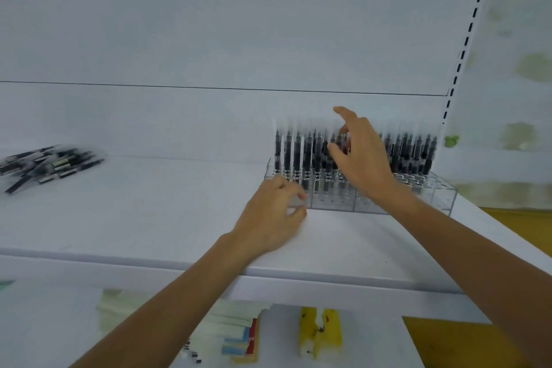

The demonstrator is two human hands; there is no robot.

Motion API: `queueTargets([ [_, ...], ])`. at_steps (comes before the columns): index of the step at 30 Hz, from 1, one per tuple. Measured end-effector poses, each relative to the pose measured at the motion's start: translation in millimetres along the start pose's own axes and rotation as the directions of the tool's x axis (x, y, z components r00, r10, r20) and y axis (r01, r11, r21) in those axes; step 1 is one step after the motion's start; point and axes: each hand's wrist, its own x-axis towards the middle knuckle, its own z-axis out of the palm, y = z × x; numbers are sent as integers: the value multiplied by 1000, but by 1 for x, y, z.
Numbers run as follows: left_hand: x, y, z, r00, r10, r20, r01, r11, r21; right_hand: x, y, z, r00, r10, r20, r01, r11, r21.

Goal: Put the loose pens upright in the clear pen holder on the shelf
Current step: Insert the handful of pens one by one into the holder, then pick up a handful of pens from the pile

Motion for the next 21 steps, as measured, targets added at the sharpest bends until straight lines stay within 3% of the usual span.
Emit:
queueTargets([
  [2,-3,-8,-18,995,-42,-91,39,999,-38,2,-15,1,993,-40,-110,39,999,-11],
  [4,-12,-26,-44,989,-81,-126,78,997,-27,4,-38,7,993,-69,-101,74,996,47],
  [13,-122,-128,-186,843,-423,-332,447,895,-3,8,-219,124,950,-258,177,169,899,405],
  [17,-186,-164,-247,787,-494,-370,549,834,56,-6,-297,172,892,-346,292,175,858,482],
  [21,-232,-198,-292,757,-532,-379,603,793,91,-19,-346,207,858,-331,392,105,861,498],
])
